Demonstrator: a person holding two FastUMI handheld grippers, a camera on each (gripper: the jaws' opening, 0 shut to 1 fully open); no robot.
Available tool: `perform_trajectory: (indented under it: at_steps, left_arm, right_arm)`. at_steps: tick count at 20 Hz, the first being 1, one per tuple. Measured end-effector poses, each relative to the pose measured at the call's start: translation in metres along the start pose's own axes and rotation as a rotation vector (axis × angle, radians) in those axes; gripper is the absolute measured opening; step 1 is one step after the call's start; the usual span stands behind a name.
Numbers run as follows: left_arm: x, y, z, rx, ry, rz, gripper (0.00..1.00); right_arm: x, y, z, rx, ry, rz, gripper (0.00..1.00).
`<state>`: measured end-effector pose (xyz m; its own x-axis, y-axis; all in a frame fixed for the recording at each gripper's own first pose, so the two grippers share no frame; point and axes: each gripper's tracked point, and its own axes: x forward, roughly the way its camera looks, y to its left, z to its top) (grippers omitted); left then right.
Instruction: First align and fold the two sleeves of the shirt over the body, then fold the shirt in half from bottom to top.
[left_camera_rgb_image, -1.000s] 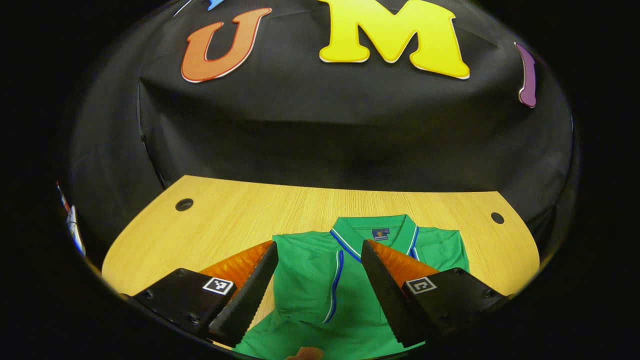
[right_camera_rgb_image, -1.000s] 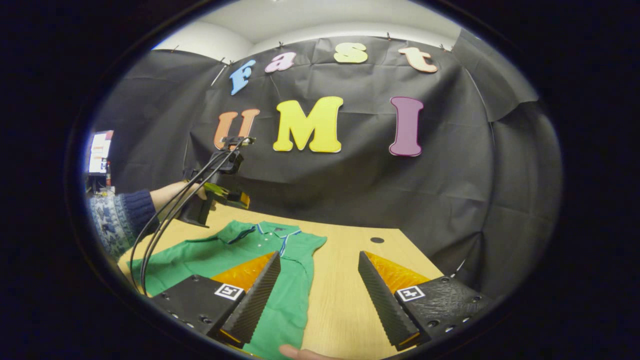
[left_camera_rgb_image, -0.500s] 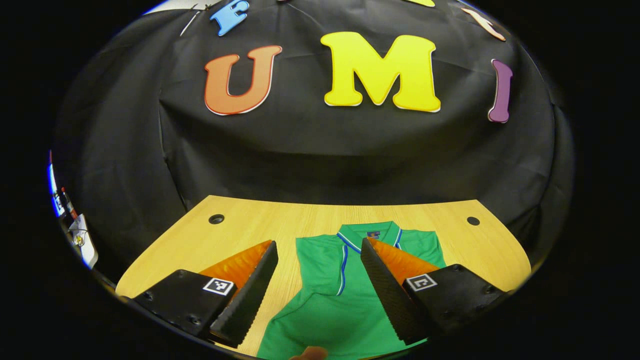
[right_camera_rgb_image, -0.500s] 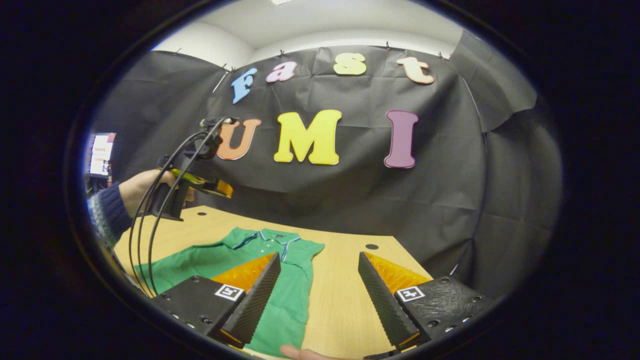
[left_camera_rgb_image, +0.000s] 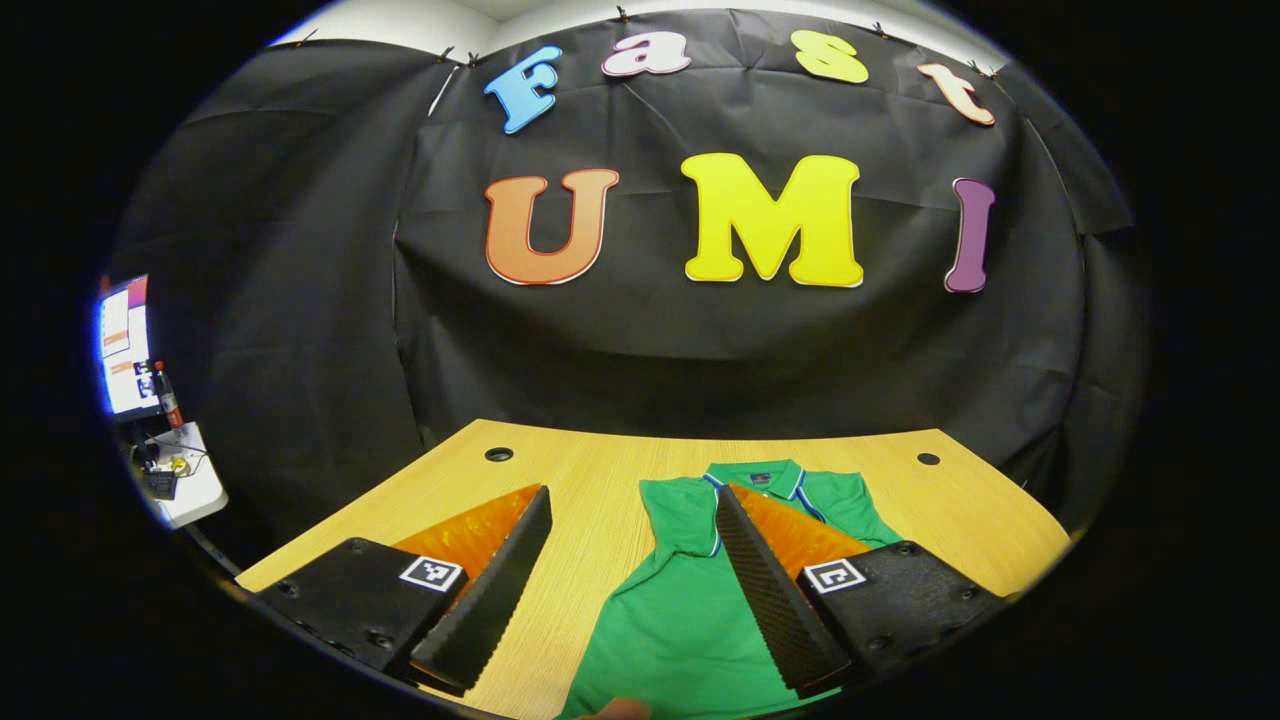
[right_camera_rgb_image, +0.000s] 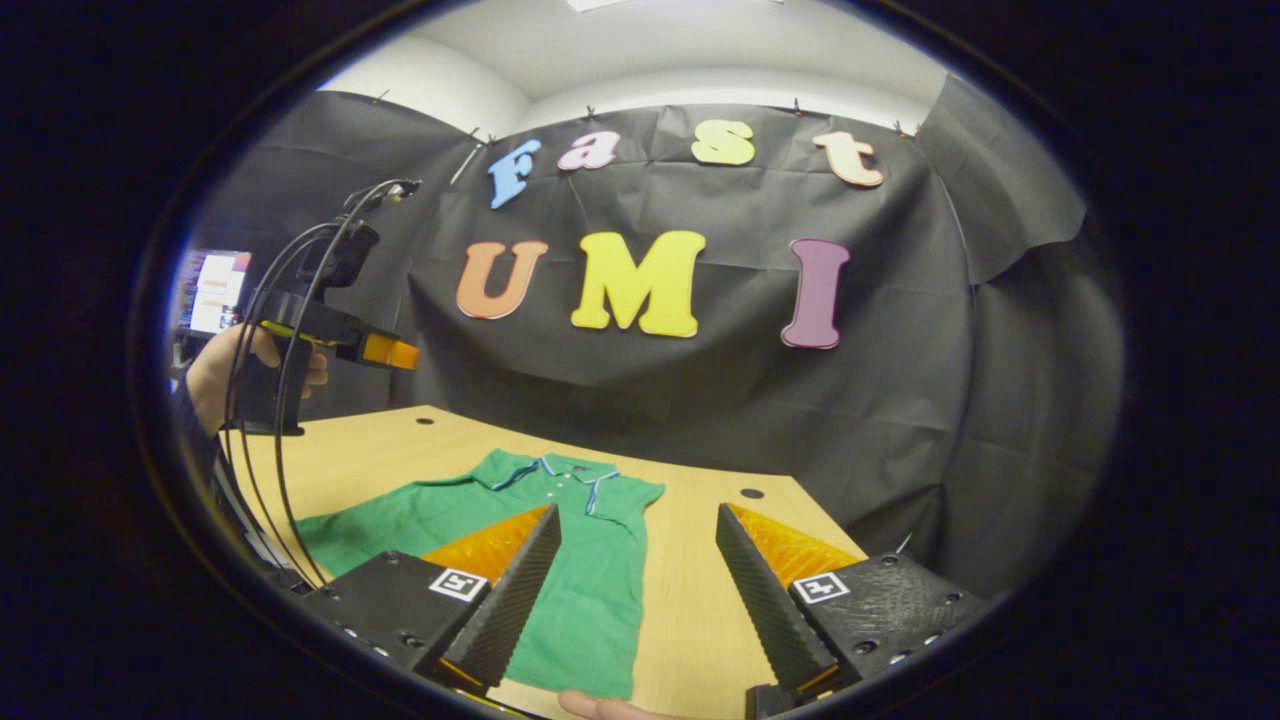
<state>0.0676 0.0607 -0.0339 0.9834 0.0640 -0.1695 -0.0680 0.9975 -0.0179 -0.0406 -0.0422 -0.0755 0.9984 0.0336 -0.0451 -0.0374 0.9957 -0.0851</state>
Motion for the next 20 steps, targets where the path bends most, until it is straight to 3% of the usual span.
perform_trajectory:
  at_steps: [5,11,16,20]
  left_arm:
    - [-0.040,0.022,-0.031,-0.003,-0.026,0.051,1.00]
    - [-0.061,0.033,-0.069,-0.053,0.016,0.010,1.00]
    - [-0.064,0.035,-0.136,-0.005,0.115,-0.016,1.00]
    - [-0.071,0.030,-0.199,0.014,0.231,-0.036,1.00]
  right_arm:
    - [-0.007,0.008,-0.002,0.062,0.011,0.012,0.95]
    - [-0.004,-0.001,-0.011,0.093,0.031,-0.010,0.96]
    - [0.000,-0.002,-0.056,0.083,0.105,-0.042,0.95]
    - [-0.008,0.015,-0.104,0.095,0.166,0.006,0.95]
